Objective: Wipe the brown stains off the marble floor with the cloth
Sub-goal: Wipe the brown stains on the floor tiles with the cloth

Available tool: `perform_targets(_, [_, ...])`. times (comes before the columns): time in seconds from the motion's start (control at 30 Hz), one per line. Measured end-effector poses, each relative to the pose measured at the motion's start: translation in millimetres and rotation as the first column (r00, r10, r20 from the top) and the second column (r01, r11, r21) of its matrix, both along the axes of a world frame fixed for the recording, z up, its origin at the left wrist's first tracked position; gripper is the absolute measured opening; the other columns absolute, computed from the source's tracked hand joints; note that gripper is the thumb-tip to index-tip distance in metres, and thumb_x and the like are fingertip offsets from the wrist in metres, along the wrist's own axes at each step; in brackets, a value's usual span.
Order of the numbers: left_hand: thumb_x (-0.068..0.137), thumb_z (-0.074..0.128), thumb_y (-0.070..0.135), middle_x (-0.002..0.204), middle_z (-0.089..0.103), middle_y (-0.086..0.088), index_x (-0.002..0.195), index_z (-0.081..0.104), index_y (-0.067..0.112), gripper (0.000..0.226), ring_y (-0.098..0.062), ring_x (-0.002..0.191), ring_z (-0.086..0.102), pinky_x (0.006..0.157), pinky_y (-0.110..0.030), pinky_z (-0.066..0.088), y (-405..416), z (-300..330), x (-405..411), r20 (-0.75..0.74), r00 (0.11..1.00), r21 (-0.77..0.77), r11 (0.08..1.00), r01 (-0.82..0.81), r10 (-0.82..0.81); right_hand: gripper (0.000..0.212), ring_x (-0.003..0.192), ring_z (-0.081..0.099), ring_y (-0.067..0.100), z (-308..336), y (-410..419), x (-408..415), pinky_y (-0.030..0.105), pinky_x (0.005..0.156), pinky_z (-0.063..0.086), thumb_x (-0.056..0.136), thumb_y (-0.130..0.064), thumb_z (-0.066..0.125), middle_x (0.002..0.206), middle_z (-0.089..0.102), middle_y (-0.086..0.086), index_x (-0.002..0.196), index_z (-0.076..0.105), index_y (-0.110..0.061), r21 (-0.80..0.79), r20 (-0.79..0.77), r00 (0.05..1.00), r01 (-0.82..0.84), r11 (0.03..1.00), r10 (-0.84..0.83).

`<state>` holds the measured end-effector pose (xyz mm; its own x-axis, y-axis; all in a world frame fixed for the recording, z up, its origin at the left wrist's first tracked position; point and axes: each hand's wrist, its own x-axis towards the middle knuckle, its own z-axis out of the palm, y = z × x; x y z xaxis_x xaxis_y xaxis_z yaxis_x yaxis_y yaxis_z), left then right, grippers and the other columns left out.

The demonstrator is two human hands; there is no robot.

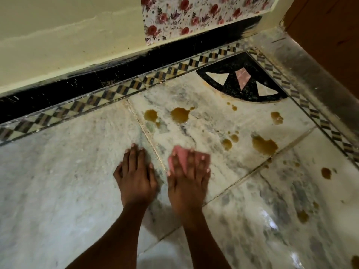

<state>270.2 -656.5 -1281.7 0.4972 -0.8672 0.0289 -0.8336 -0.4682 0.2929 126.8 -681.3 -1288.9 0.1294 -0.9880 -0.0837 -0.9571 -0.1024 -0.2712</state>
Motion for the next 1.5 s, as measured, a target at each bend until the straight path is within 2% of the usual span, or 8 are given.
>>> perform_targets(0.13, [0.104,0.039,0.041,0.173,0.032,-0.006,0.159,0.045,0.018,0.059,-0.026,0.160,0.029,0.119,-0.050,0.027,-1,1,2,0.005,1.000,0.003,1.000,-0.002,0.002,0.058,0.165,0.002,0.034,7,90,-71,0.064,0.127,0.018,0.105,-0.063,0.032,0.179,0.009,-0.003,0.162,0.020,-0.059,-0.011,-0.051,0.994,-0.095,0.995,0.094])
perform_targets(0.33, [0.104,0.039,0.040,0.174,0.031,-0.005,0.159,0.043,0.019,0.059,-0.026,0.161,0.027,0.119,-0.050,0.026,0,-2,1,0.001,1.000,-0.004,1.000,0.007,-0.007,0.067,0.160,-0.005,0.052,-7,19,-76,0.069,0.128,0.008,0.105,-0.065,0.024,0.176,-0.003,0.020,0.167,0.015,-0.044,0.036,-0.032,0.860,0.511,0.859,-0.510])
perform_targets(0.53, [0.103,0.041,0.039,0.172,0.034,-0.007,0.156,0.045,0.018,0.057,-0.028,0.159,0.030,0.116,-0.051,0.028,1,-4,1,0.026,1.000,-0.014,1.000,0.010,-0.010,0.061,0.164,0.000,0.040,5,61,-22,0.059,0.130,0.016,0.106,-0.059,0.040,0.178,0.010,0.013,0.165,0.028,-0.046,-0.089,-0.024,0.995,-0.098,0.991,0.096])
perform_targets(0.63, [0.103,0.040,0.040,0.172,0.034,-0.007,0.157,0.045,0.018,0.058,-0.028,0.159,0.030,0.117,-0.051,0.028,0,-4,0,0.014,1.000,-0.011,1.000,0.000,0.000,0.057,0.164,0.010,0.037,10,118,-77,0.060,0.123,0.031,0.105,-0.058,0.044,0.177,0.021,0.007,0.160,0.033,-0.053,-0.103,-0.025,0.981,-0.194,0.976,0.192])
perform_targets(0.87, [0.104,0.039,0.041,0.173,0.032,-0.006,0.158,0.044,0.018,0.058,-0.026,0.160,0.027,0.118,-0.051,0.028,1,-8,1,0.024,1.000,-0.023,1.000,0.010,-0.010,0.062,0.162,0.000,0.049,-16,8,-41,0.068,0.127,0.014,0.104,-0.063,0.034,0.177,0.007,0.017,0.163,0.031,-0.046,-0.052,0.044,0.901,0.434,0.899,-0.432])
perform_targets(1.1, [0.102,0.040,0.040,0.171,0.035,-0.007,0.155,0.047,0.018,0.057,-0.028,0.159,0.029,0.117,-0.051,0.027,1,-6,0,0.007,1.000,-0.018,1.000,0.021,-0.021,0.057,0.166,0.003,0.030,2,86,-70,0.055,0.128,0.022,0.105,-0.062,0.035,0.179,0.010,-0.002,0.161,0.023,-0.059,-0.101,0.014,0.979,-0.202,0.974,0.205])
perform_targets(1.3, [0.103,0.039,0.039,0.171,0.035,-0.009,0.155,0.045,0.016,0.057,-0.030,0.158,0.031,0.116,-0.051,0.028,2,-13,1,0.049,0.998,-0.038,0.999,0.039,-0.037,0.071,0.162,-0.005,0.045,-10,0,-39,0.068,0.128,0.007,0.106,-0.061,0.028,0.178,0.005,0.015,0.158,-0.021,-0.056,-0.046,0.137,0.883,0.458,0.888,-0.448])
perform_targets(1.5, [0.095,0.045,0.041,0.148,0.060,-0.012,0.143,0.054,0.012,0.057,-0.035,0.129,0.057,0.102,-0.050,0.040,-10,7,33,0.136,0.980,-0.024,0.989,0.147,-0.142,0.059,0.165,0.001,0.034,-3,54,-23,0.058,0.127,0.020,0.104,-0.059,0.035,0.179,0.010,0.000,0.162,0.021,-0.057,-0.128,-0.002,0.987,-0.158,0.979,0.159])
